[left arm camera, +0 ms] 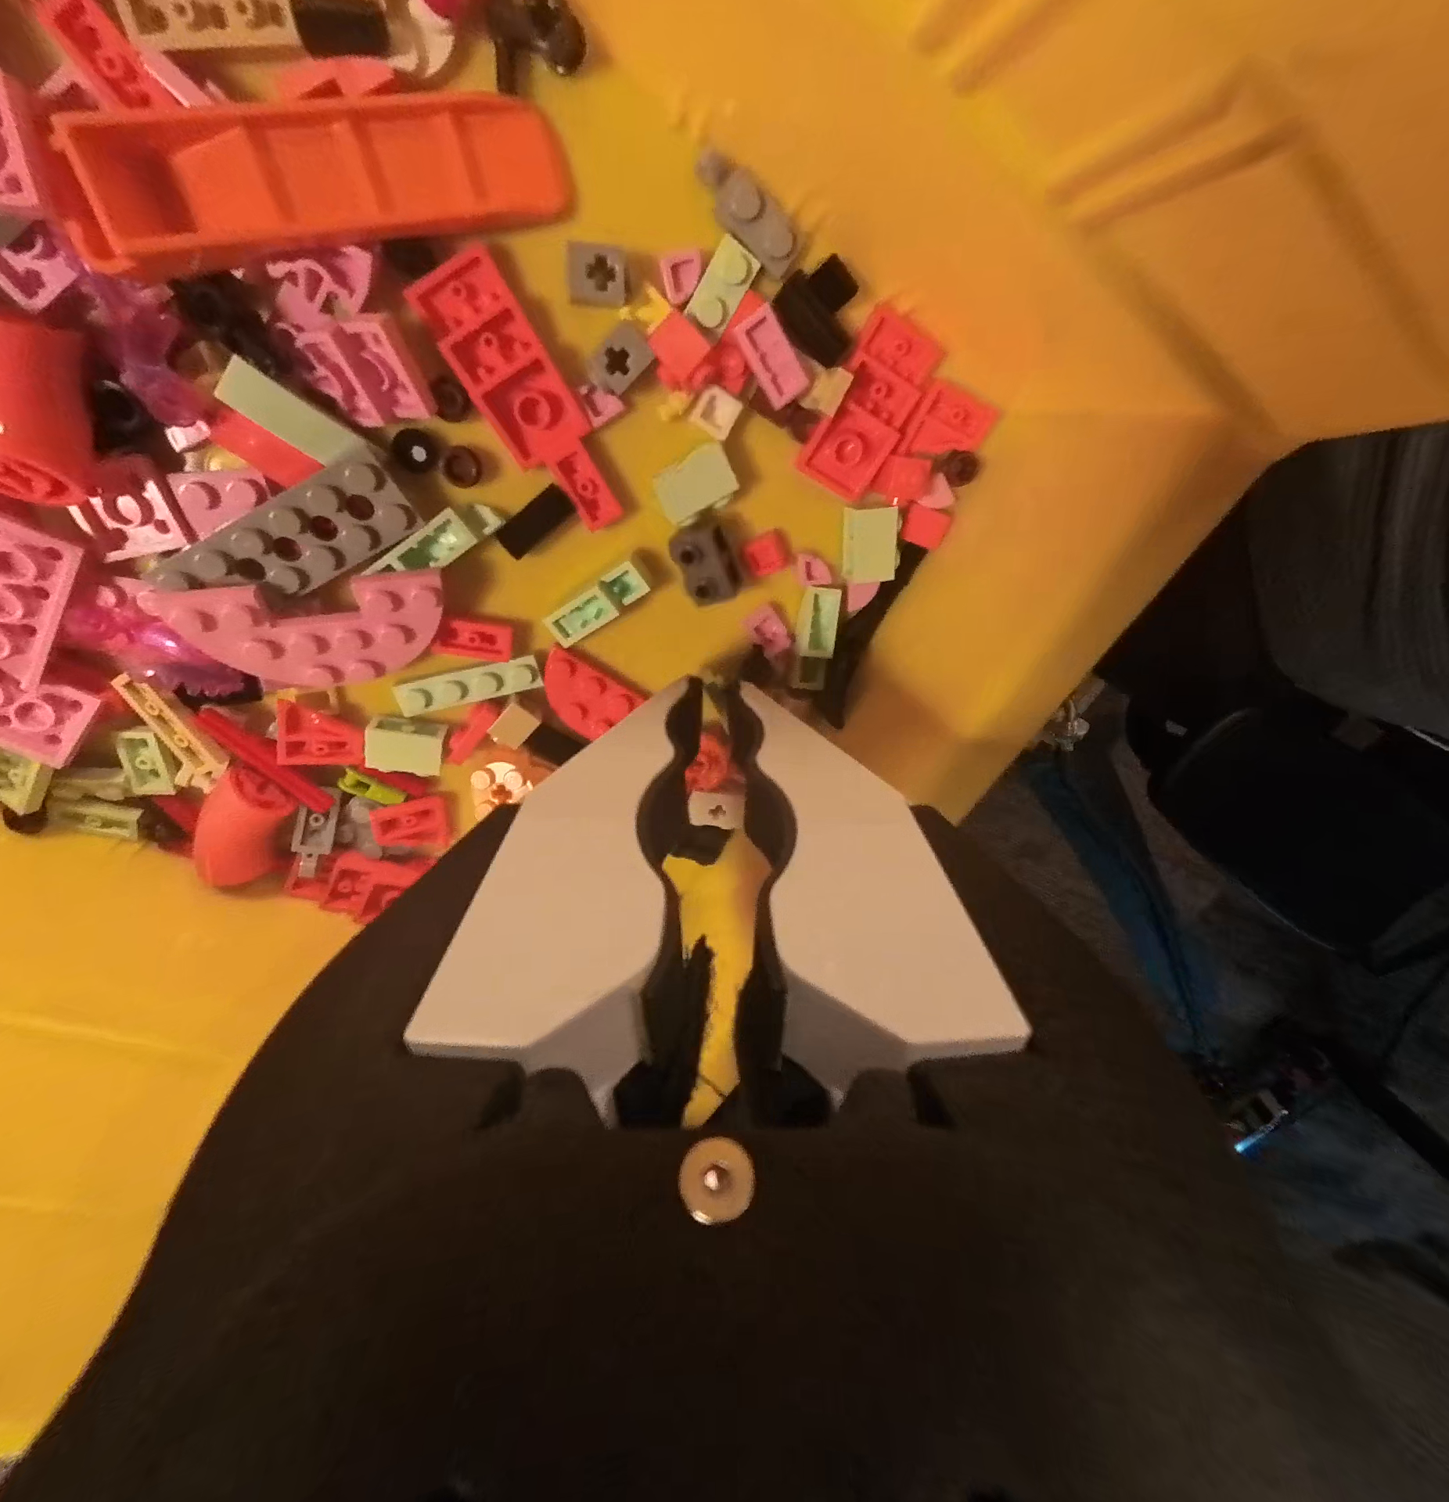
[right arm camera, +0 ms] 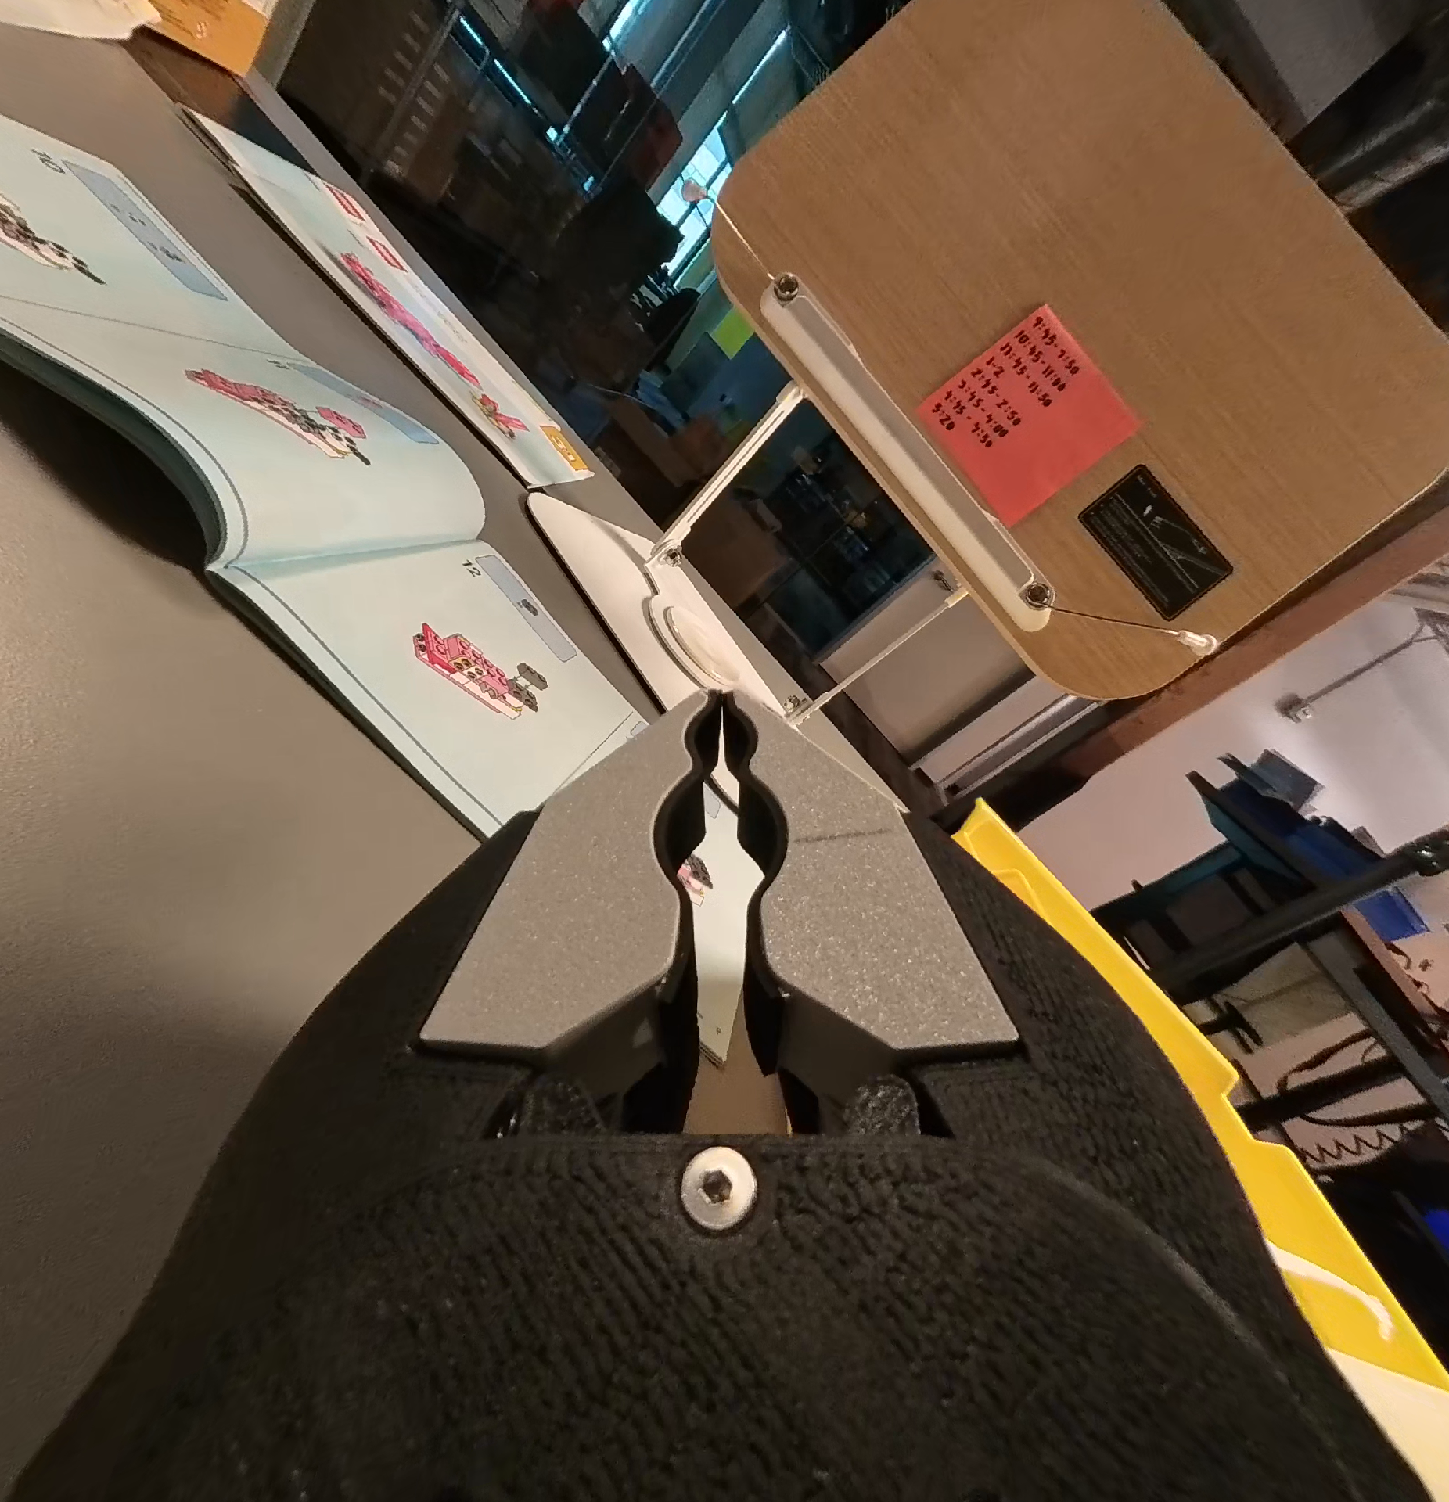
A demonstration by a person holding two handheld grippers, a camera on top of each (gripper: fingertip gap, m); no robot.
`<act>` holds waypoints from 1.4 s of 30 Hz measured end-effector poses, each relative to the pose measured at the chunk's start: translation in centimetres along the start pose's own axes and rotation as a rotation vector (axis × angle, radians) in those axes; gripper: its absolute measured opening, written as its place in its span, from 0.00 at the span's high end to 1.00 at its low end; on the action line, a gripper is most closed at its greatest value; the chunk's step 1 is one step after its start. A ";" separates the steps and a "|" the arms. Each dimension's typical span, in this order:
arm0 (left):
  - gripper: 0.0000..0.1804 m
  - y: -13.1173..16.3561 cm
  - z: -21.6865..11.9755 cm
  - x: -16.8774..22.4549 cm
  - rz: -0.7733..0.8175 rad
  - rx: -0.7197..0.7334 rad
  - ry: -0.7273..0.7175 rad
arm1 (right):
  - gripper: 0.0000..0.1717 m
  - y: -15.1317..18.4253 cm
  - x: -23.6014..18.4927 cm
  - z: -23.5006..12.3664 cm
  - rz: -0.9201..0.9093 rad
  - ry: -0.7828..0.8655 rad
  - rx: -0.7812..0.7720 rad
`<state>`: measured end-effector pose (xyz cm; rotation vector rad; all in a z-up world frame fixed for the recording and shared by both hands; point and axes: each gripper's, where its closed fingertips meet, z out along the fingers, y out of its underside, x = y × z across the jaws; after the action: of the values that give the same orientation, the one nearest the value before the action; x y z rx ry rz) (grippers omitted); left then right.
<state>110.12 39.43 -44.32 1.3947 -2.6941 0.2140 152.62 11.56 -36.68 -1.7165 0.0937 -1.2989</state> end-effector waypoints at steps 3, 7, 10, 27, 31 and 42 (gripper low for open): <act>0.98 -0.4 -0.4 -0.2 -0.017 0.041 -0.011 | 1.00 -0.1 0.1 -0.1 0.013 -0.003 0.007; 0.86 -2.4 -1.0 0.0 -0.056 0.163 0.008 | 1.00 -0.2 0.2 -0.1 0.035 -0.006 0.019; 0.84 -2.8 -0.6 0.3 -0.076 0.166 0.018 | 1.00 -0.3 0.3 -0.2 0.052 -0.007 0.026; 0.82 -3.4 0.2 -0.1 -0.152 0.149 -0.066 | 1.00 -0.4 0.8 -0.4 0.143 -0.023 0.055; 0.76 -3.6 -0.1 -0.2 -0.137 0.166 -0.106 | 1.00 -0.5 0.9 -0.5 0.164 -0.025 0.063; 0.87 -2.9 -0.4 1.7 -0.091 0.192 -0.002 | 1.00 -0.4 1.3 -0.8 0.171 -0.010 0.065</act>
<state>111.49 36.47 -43.39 1.5641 -2.6635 0.4748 152.41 10.58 -35.46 -1.6227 0.1863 -1.1555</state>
